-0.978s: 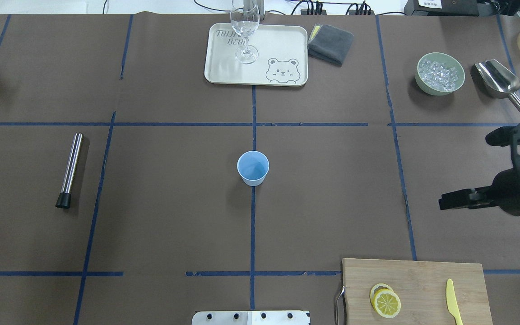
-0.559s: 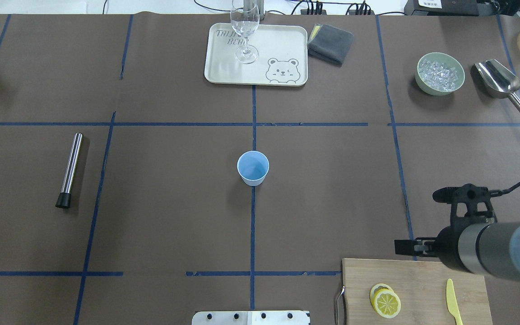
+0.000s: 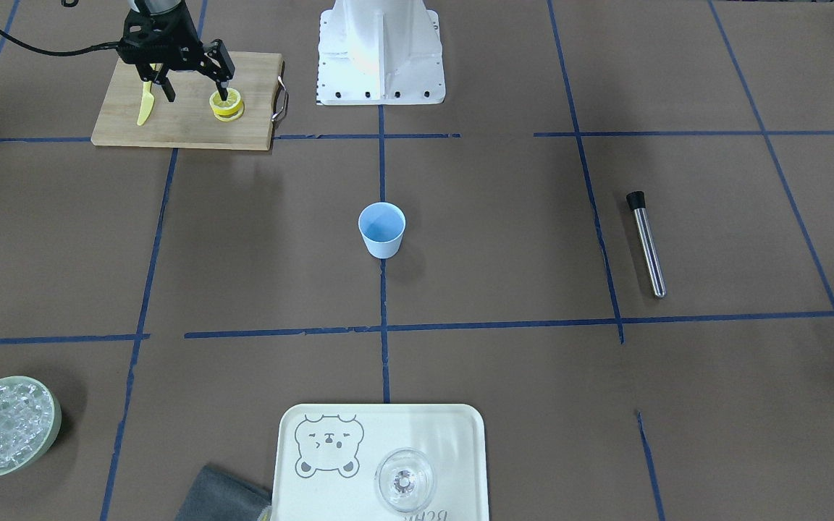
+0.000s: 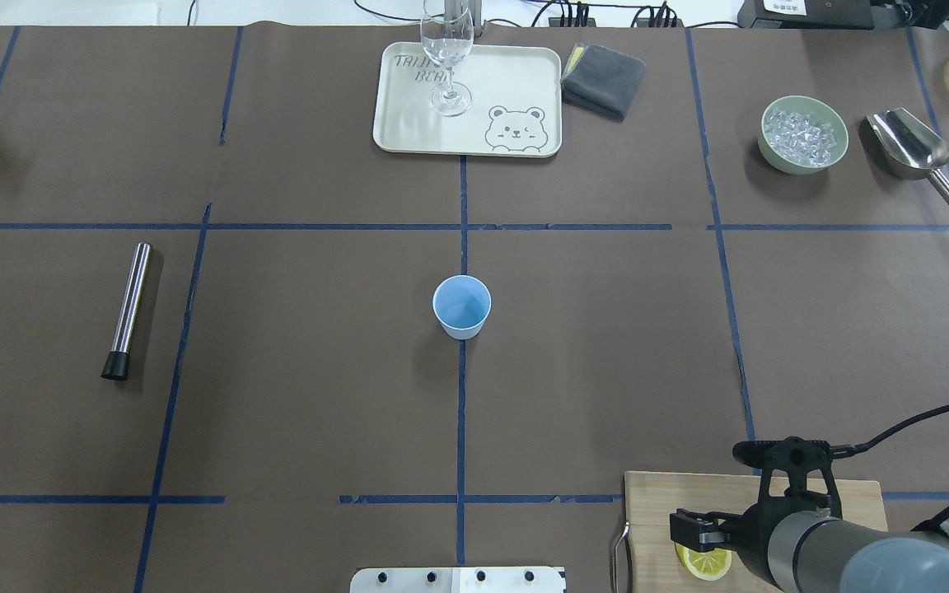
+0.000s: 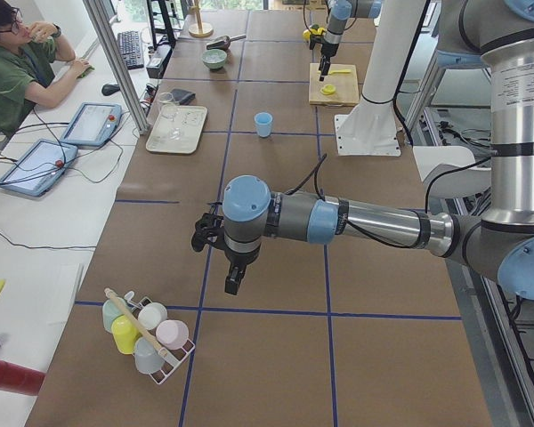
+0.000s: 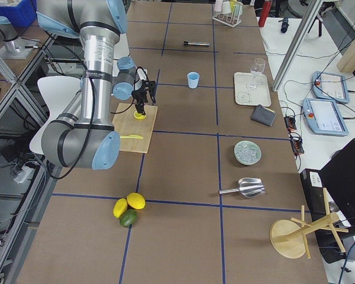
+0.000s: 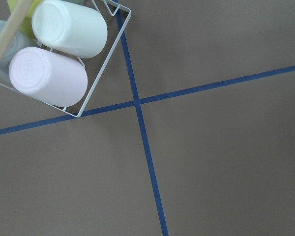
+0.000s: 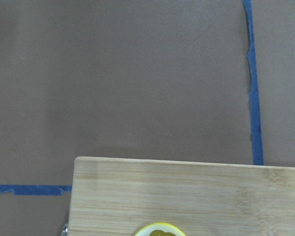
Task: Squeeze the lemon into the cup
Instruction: 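Lower the right gripper and grasp a yellow lemon slice on the board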
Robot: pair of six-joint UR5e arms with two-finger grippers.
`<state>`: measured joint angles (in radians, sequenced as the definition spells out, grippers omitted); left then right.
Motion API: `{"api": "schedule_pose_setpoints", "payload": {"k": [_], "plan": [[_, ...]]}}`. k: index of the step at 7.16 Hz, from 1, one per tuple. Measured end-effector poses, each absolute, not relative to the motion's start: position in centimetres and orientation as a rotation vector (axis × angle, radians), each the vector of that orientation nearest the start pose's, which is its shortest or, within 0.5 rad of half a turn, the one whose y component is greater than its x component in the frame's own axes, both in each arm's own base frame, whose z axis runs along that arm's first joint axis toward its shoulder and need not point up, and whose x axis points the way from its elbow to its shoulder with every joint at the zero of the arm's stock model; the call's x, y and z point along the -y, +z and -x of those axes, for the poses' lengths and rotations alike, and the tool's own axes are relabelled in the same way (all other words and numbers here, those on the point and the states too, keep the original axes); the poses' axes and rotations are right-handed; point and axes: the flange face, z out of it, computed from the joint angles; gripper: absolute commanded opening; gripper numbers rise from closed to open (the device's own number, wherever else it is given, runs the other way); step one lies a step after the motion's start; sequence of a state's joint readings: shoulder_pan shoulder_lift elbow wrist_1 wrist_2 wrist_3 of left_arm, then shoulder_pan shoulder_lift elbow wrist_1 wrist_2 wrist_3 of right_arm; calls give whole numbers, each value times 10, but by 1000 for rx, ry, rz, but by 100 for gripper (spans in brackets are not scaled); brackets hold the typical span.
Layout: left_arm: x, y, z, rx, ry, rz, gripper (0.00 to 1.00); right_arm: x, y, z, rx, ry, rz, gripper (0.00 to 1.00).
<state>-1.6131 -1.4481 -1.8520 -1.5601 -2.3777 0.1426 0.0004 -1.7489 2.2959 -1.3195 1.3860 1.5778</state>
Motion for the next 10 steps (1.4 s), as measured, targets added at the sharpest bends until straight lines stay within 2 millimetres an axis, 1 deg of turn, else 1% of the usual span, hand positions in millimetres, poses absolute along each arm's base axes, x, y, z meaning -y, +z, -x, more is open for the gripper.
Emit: {"api": "schedule_pose_setpoints", "payload": {"k": [1,2,5,8,9,10], "plan": [[441,576,80,-790,154,-214,100,147,378,412,792,74,-178,100],[441,575,80,-789,155,-216,100,143,382,421,786,67,-180,100],[441,573,80,-789,156,-220,100,136,397,432,758,49,-179,98],[441,573,80,-789,156,-220,100,131,406,438,740,37,-176,88],[440,573,80,-789,156,-219,100,131,407,438,739,36,-175,76],[440,574,80,-789,155,-218,100,131,406,438,739,36,-174,73]]}}
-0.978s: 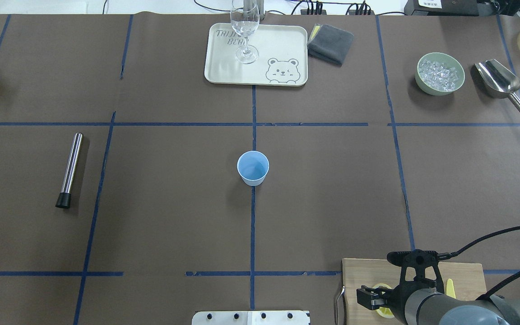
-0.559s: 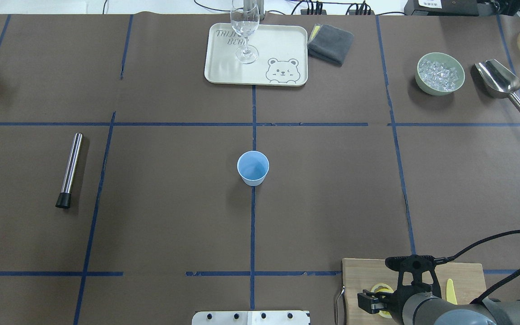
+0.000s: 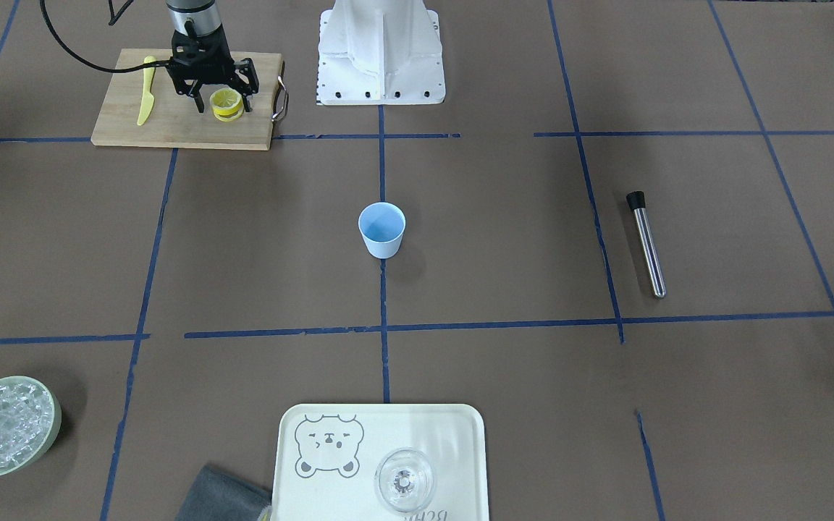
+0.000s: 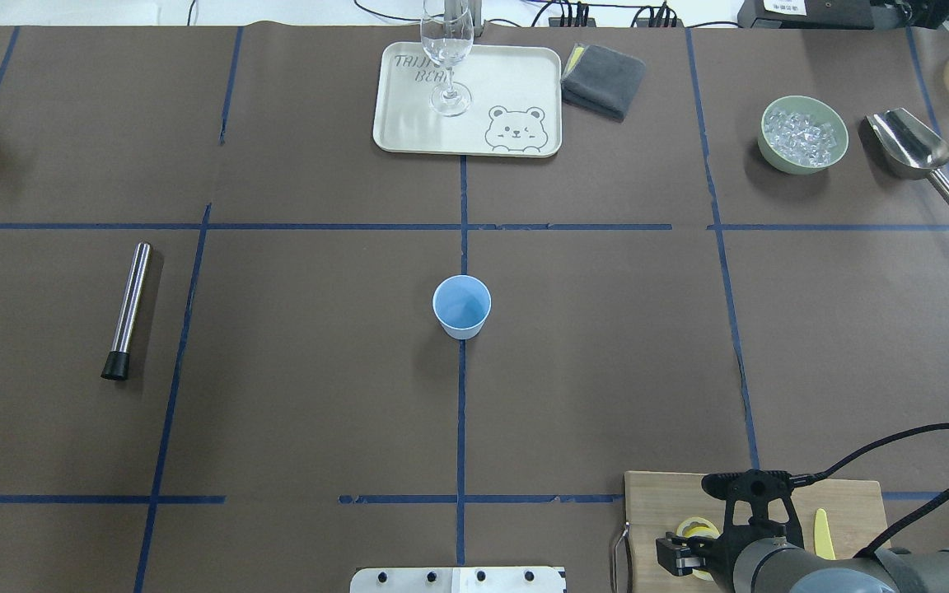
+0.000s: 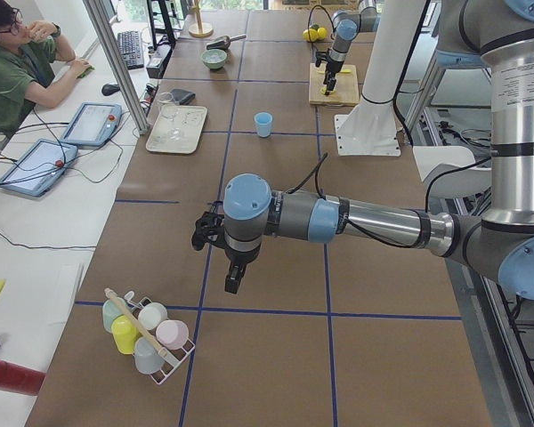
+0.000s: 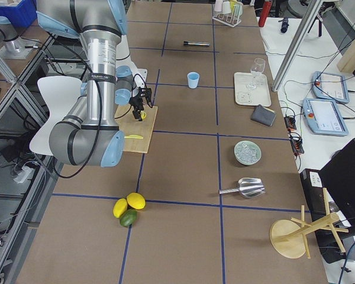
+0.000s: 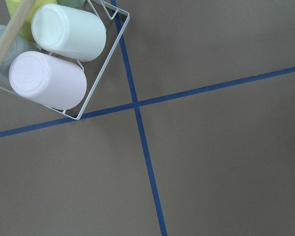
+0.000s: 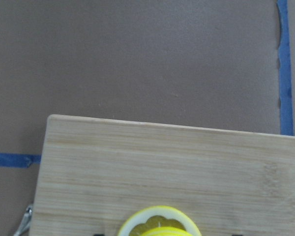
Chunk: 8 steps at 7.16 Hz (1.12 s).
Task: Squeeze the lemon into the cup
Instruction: 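Lower the right gripper and grasp a yellow lemon slice on the board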
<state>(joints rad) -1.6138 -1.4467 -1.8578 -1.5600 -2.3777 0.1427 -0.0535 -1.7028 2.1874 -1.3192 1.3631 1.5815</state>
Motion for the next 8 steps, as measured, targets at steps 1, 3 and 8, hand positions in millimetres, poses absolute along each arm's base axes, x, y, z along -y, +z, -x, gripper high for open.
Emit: {"api": "schedule_pose_setpoints", "payload": {"k": [1,3,8], "plan": [[440,574,80,-789,155,-218,100,131,406,438,741,35,-174,74],[440,574,80,-789,155,-218,100,130,404,437,744,34,-174,75],[440,574,80,-789,155,-218,100,128,403,438,746,28,-172,76]]}}
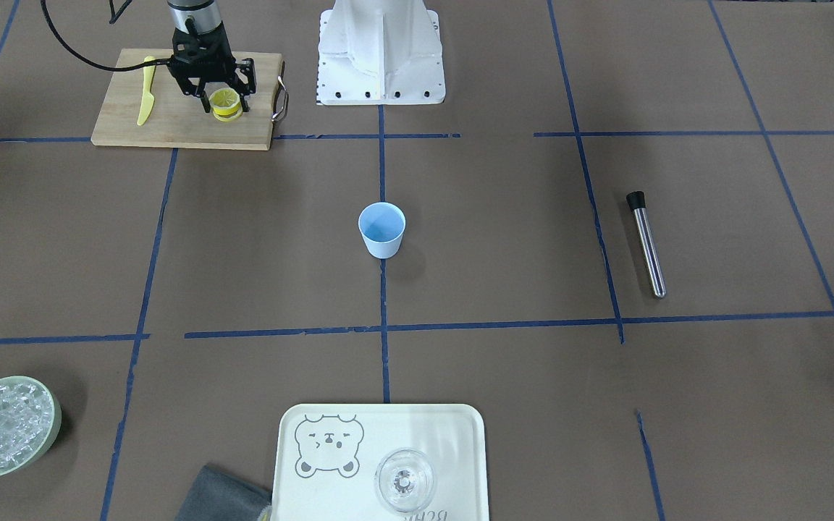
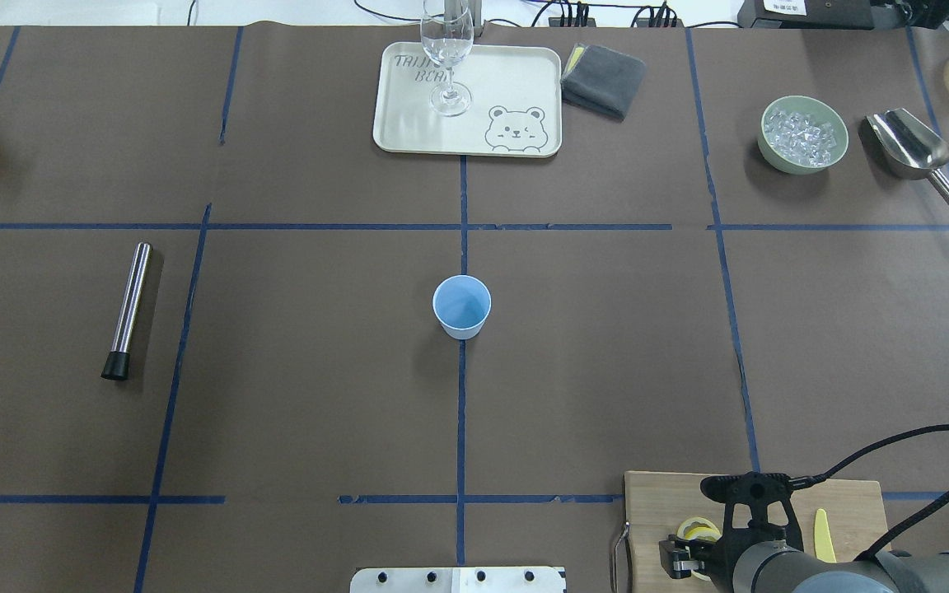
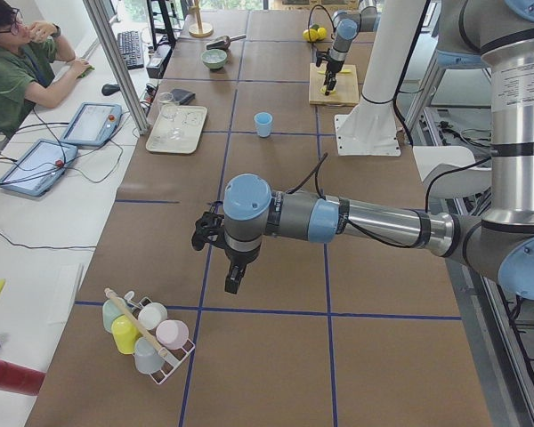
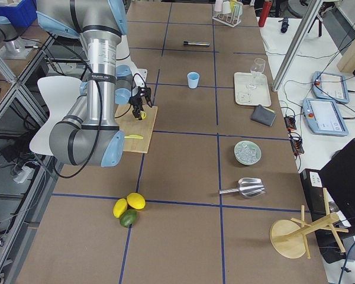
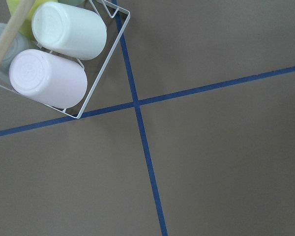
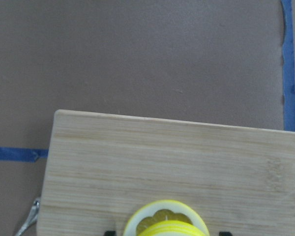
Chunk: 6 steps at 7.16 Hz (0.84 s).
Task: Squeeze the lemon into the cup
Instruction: 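Lower the right gripper and grasp a yellow lemon slice on the board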
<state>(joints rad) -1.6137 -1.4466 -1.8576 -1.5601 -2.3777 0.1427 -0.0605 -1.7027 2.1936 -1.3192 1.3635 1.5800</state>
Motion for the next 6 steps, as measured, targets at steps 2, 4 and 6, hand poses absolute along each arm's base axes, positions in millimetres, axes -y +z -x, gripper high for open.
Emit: {"api": "schedule_pose_setpoints", "payload": {"k": [2,4,6], "plan": [[440,574,80,-789,155,-218,100,126,403,438,746,24,-171,76],[440,574,80,-789,155,-218,100,125,403,439,746,22,-171,57],[440,574,80,-789,155,-218,100,125,403,439,748,22,-171,12]]}}
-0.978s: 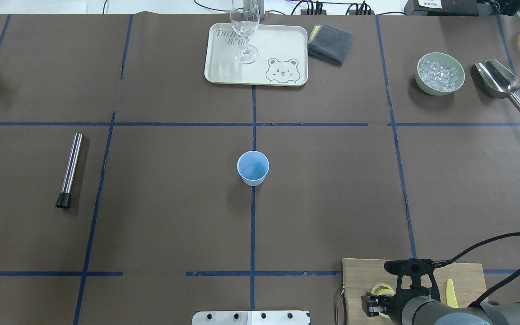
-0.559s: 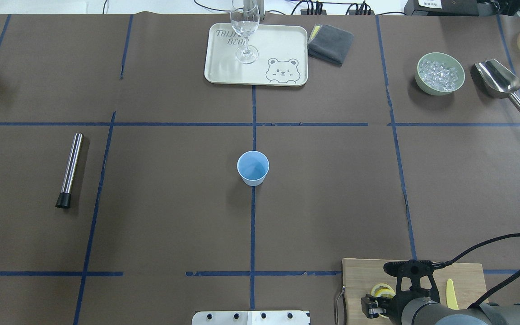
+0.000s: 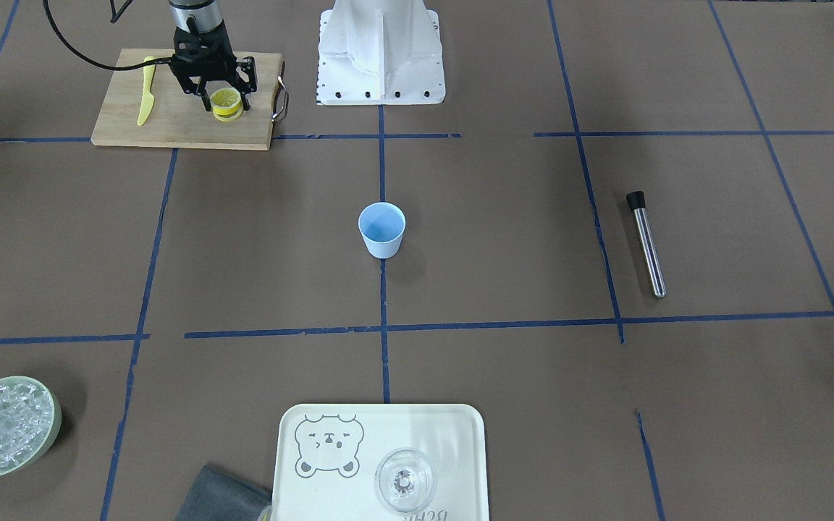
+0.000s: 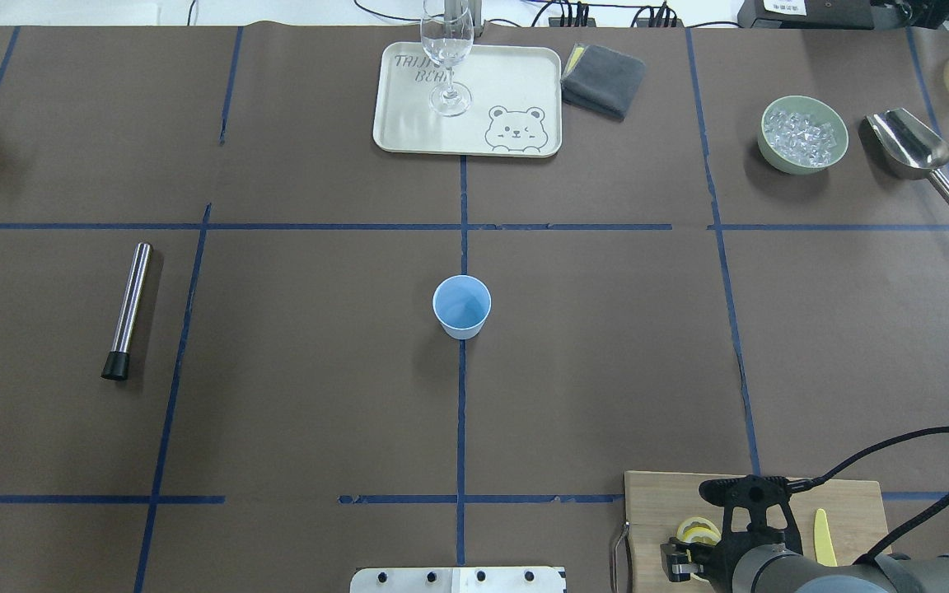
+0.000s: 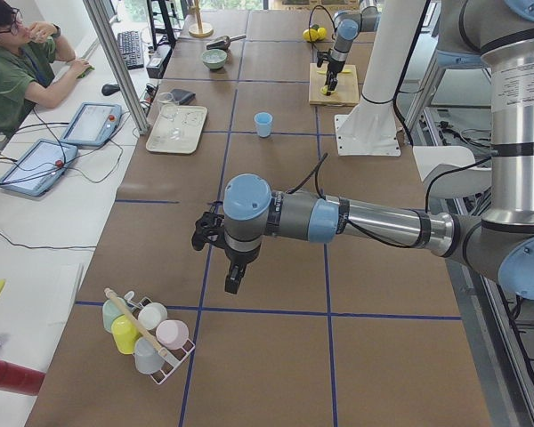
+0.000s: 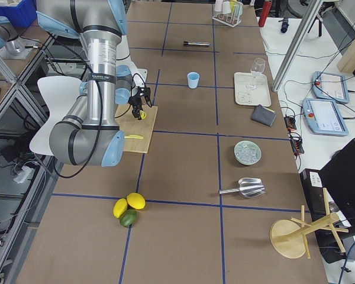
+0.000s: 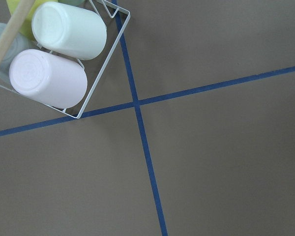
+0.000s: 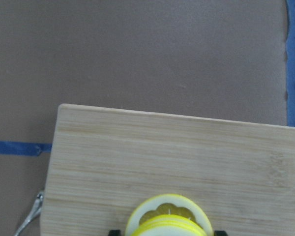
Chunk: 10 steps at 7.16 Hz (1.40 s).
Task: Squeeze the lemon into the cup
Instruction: 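Lower the right gripper and grasp a yellow lemon slice on the board, then carry the lemon slice with the right gripper over the blue cup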
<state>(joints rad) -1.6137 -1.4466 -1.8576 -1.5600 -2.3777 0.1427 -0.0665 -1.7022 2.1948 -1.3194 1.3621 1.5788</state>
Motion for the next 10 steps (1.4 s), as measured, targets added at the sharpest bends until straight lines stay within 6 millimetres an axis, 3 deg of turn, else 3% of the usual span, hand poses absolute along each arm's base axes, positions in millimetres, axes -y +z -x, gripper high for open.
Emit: {"api": "schedule_pose_setpoints", "payload": {"k": [1,3,5,10], "plan": [[440,574,80,-789,155,-218,100,126,401,438,750,24,-171,6],[441,573,80,-789,156,-220,100,128,389,432,775,31,-172,6],[441,573,80,-789,156,-219,100,134,365,419,822,47,-171,6],[441,575,80,-789,155,-216,100,181,313,383,851,116,-110,6]]}}
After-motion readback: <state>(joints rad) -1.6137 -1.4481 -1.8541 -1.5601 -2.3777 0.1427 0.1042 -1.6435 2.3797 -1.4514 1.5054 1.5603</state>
